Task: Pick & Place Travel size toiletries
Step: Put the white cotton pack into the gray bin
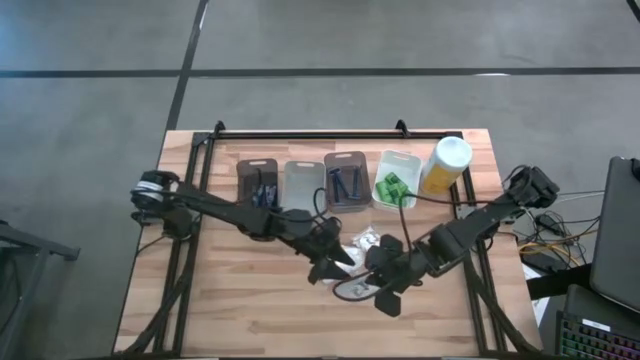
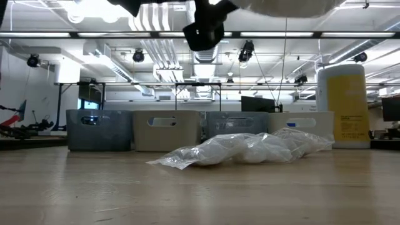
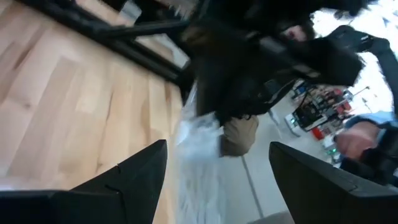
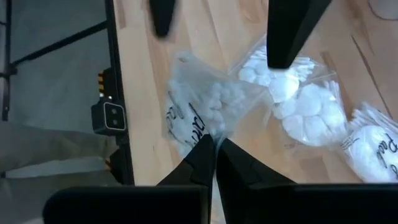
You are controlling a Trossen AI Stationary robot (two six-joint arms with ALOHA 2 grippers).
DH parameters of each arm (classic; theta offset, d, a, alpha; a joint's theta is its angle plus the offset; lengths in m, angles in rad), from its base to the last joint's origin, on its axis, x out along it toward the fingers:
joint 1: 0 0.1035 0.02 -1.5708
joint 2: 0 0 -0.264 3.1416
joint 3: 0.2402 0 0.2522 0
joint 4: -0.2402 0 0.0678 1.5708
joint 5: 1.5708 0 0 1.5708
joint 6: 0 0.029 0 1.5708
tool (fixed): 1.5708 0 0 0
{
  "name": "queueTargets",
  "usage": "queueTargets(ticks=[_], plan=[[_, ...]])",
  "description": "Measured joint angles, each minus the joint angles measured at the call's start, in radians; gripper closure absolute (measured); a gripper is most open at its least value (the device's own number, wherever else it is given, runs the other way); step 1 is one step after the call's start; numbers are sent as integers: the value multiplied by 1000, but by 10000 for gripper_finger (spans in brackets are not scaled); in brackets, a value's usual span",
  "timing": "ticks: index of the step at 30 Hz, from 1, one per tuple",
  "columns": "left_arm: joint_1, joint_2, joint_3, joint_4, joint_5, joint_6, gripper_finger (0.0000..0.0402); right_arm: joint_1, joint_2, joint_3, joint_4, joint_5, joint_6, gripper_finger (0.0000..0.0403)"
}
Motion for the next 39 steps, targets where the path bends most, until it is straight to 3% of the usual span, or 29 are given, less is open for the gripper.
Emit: queueTargets(ticks=[16, 32, 35, 39], plan=[[0, 56, 69, 8, 103, -1, 115, -2, 29, 34, -19, 3, -24, 394], [13, 93, 73, -16, 58, 7, 116, -17, 30, 40, -17, 9, -21, 394], [13, 93, 73, -16, 57, 37, 131, -19, 29, 40, -13, 10, -25, 394], [13, 93, 73, 4, 47, 66, 189, -19, 29, 40, -11, 10, -29, 394]])
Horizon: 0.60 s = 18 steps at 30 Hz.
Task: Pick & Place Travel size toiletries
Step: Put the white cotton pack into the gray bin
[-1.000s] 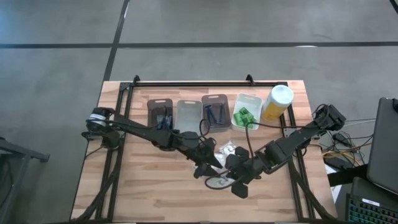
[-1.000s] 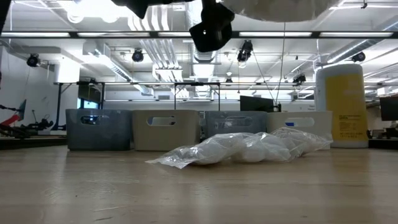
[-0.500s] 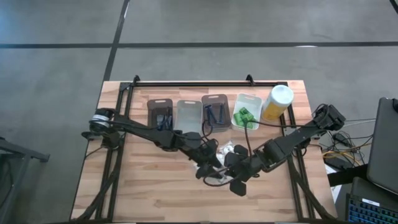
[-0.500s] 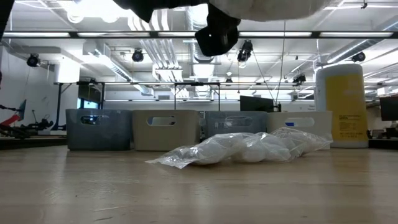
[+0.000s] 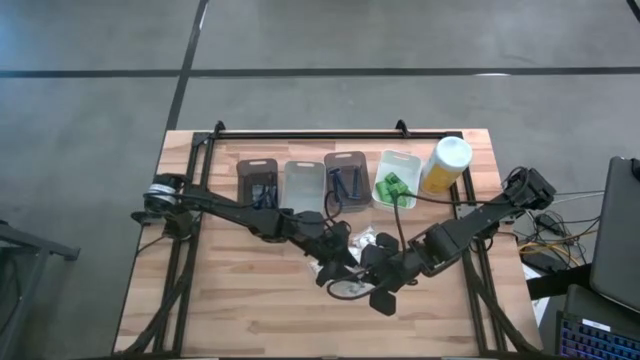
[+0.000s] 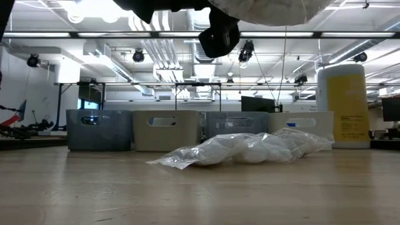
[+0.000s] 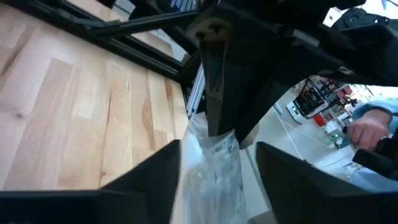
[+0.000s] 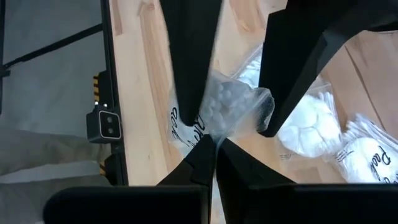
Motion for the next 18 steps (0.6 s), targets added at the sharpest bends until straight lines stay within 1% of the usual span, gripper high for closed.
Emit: queueTargets(ticks=[6, 10, 12, 15, 18], plan=[[0, 0, 0, 7, -16, 40, 307, 0, 0, 0, 0, 0, 0, 394], [0, 0, 0, 6, -14, 83, 378, 1, 0, 0, -3, 0, 0, 394], [-2, 0, 0, 2, -15, 104, 390, 1, 0, 0, -3, 0, 1, 394], [-3, 0, 0, -3, -22, 128, 391, 1, 0, 0, -3, -2, 16, 392], [-4, -1, 0, -36, -44, 150, 396, 0, 0, 0, -8, -37, 39, 374]])
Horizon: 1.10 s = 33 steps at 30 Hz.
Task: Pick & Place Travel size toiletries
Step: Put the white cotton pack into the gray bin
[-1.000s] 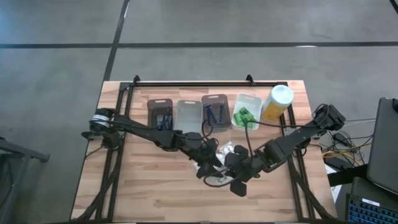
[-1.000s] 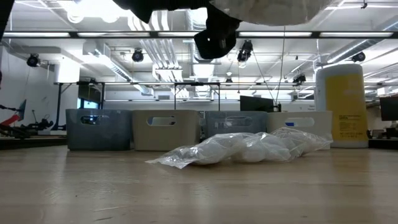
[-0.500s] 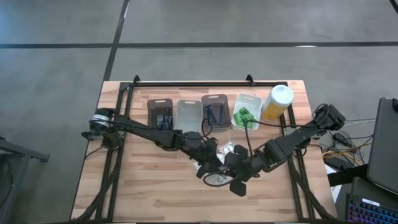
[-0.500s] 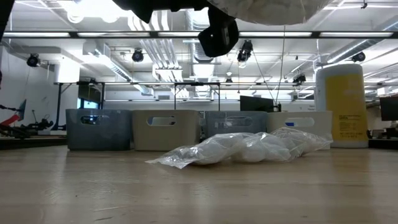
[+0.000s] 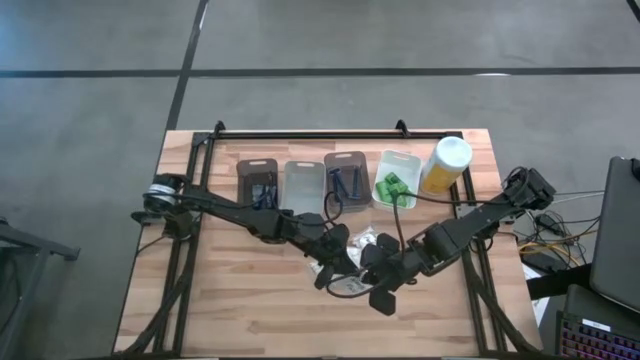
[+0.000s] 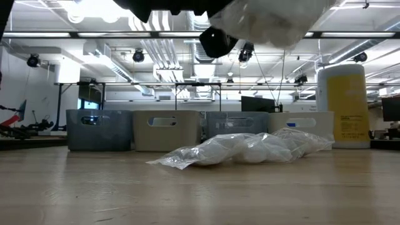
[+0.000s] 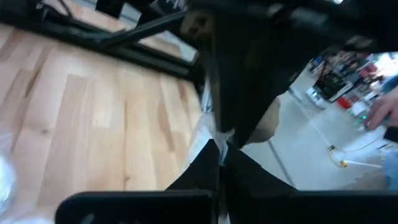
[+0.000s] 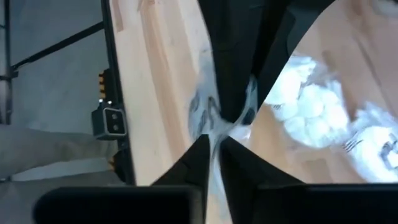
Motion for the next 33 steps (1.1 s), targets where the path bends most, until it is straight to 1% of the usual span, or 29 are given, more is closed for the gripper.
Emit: queueTargets(ticks=[4, 8, 12, 15, 18, 20, 22, 23, 25, 29, 31, 33], plan=[[0, 0, -1, -54, -10, 23, 396, 3, -6, 0, -1, -27, 19, 322], [0, -5, -3, -116, -33, 39, 397, 5, -26, 0, -9, -3, 29, 259], [-6, -55, -3, -199, -80, 72, 397, 17, -76, 0, -84, 94, 82, 210], [-9, -129, -8, -290, -125, 110, 397, 48, -132, 0, -150, 197, 132, 189], [-9, -240, -41, -372, -184, 145, 397, 86, -191, 1, -208, 301, 193, 177], [-7, -330, -69, -437, -260, 175, 397, 104, -222, 1, -241, 362, 235, 174], [7, -419, -112, -493, -351, 207, 398, 111, -244, 1, -269, 393, 268, 173], [21, -457, -138, -494, -386, 219, 398, 112, -250, 1, -280, 399, 276, 174], [70, -526, -202, -479, -421, 241, 398, 113, -251, 1, -292, 401, 277, 178], [236, -600, -338, -324, -408, 247, 398, 94, -232, 1, -290, 421, 245, 187], [333, -603, -405, -212, -353, 255, 398, 83, -223, 0, -290, 422, 241, 193], [428, -598, -467, -114, -266, 259, 398, 77, -218, 0, -290, 424, 245, 198]])
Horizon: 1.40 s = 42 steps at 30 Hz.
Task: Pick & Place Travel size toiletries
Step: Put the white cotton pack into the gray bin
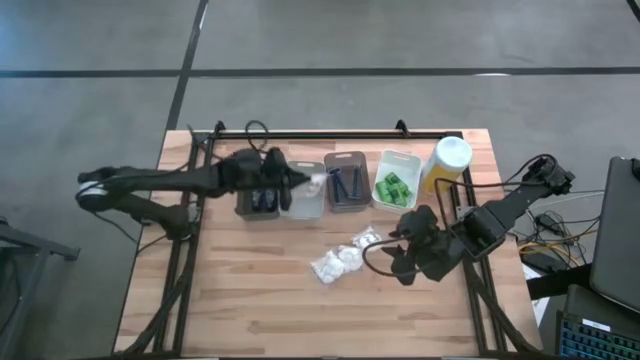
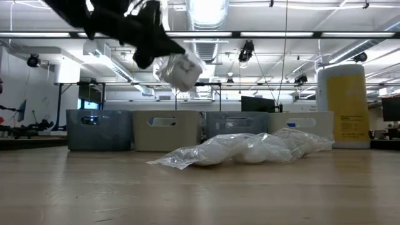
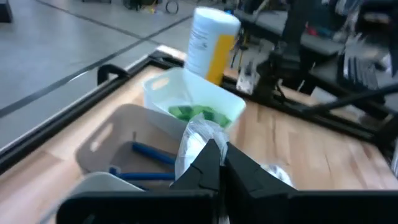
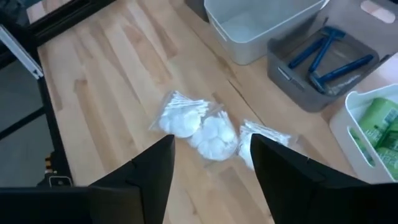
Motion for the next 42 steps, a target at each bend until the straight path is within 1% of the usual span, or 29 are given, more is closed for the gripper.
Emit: queueTargets(ticks=[2, 4, 7, 12, 14, 17, 20, 25, 26, 30, 32, 36, 40, 42], plan=[[86, 13, -49, 95, 87, 0, 398, -3, 1, 0, 0, 0, 15, 203], [153, 29, -88, 156, 156, -2, 398, -3, 1, 0, 0, 0, 40, 208], [222, 64, -123, 235, 241, 21, 398, -3, 1, 0, 0, 0, 77, 215], [281, 172, -122, 293, 273, 111, 397, -4, 3, 0, 0, -1, 125, 227], [292, 234, -119, 332, 295, 125, 397, -5, 3, -1, 0, -1, 146, 231], [306, 322, -111, 396, 302, 128, 397, -7, 3, -1, 0, -1, 179, 237], [316, 378, -103, 440, 301, 120, 394, -7, 3, -2, 0, -1, 210, 242], [329, 396, -100, 427, 298, 133, 380, -7, 3, -2, 0, -2, 240, 248], [332, 395, -99, 413, 285, 134, 375, -7, 3, -2, 0, -2, 240, 248], [340, 385, -98, 303, 176, 167, 347, -7, 4, -2, 0, -2, 237, 242], [340, 370, -98, 252, 125, 203, 331, -7, 4, -2, 0, -2, 237, 237], [340, 317, -98, 193, 78, 256, 297, -7, 4, -2, 0, -2, 236, 230], [340, 230, -98, 180, 32, 286, 266, -8, 4, -2, -1, -2, 227, 225], [340, 181, -98, 135, 2, 303, 253, -8, 4, -2, -1, -2, 220, 222]])
